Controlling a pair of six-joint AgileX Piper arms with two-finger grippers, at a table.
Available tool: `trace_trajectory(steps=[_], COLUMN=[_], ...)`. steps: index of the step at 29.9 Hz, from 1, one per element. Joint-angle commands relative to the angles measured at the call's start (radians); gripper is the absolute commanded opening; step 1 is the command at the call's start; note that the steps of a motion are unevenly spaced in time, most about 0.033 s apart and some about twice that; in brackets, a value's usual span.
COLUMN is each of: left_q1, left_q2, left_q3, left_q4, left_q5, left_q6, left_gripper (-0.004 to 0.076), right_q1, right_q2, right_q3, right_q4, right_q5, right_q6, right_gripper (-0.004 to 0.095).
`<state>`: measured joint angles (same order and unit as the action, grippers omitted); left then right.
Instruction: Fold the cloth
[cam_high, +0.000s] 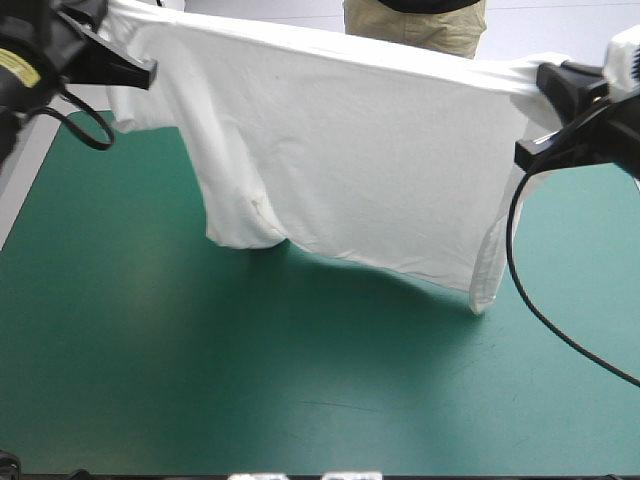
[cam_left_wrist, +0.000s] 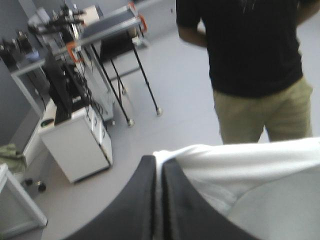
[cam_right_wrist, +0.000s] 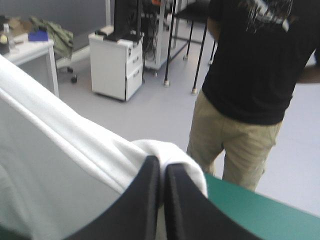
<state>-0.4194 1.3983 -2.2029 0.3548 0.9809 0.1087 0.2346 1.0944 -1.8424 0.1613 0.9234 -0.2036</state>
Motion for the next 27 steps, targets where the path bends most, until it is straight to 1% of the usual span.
trace_trajectory(steps=[1,4,6,9,11,15,19,22,24,27], left_q1=[0.002,0.002,0.002,0.002,0.002,0.002,0.002,0.002,0.002,0.002], left_q2=[-0.027,-0.053,-0.082,-0.126,-0.146,-0.165,-0.145,-0.096,-0.053,0.014], left_q3=[-0.224,-0.331,-0.361,-0.372,-0.374,-0.377,-0.377,-0.373,-0.344,-0.265], left_q4=[0.023,-0.036,-0.076,-0.103,-0.099,-0.096,-0.090,-0.090,-0.087,-0.058], left_q5=[-0.008,-0.004,-0.004,-0.010,-0.010,-0.006,0.008,0.074,0.107,0.109], left_q6=[0.019,0.079,0.111,0.151,0.151,0.158,0.158,0.147,0.147,0.147], left_gripper=[-0.0009,-0.0009,-0.0009,-0.0009,-0.0009,-0.0009,-0.0009,-0.0009,-0.0009,-0.0009], right_q1=[-0.007,-0.007,-0.007,-0.007,-0.007,-0.007,-0.007,-0.007,-0.007,-0.007], right_q2=[-0.008,-0.008,-0.008,-0.008,-0.008,-0.008,-0.008,-0.002,0.014,0.043], right_q3=[-0.149,-0.242,-0.304,-0.402,-0.461,-0.529,-0.511,-0.440,-0.372,-0.250], right_q4=[-0.059,-0.060,-0.060,-0.060,-0.066,-0.118,-0.154,-0.161,-0.210,-0.288], right_q5=[-0.050,-0.046,-0.032,-0.001,0.023,0.083,0.111,0.113,0.113,0.099], right_q6=[-0.019,-0.023,-0.025,-0.032,-0.037,-0.037,-0.025,-0.021,0.010,0.075], right_gripper=[-0.0013,-0.0013,-0.0013,-0.0013,-0.0013,-0.0013,-0.0013,-0.0013,-0.0013,-0.0013])
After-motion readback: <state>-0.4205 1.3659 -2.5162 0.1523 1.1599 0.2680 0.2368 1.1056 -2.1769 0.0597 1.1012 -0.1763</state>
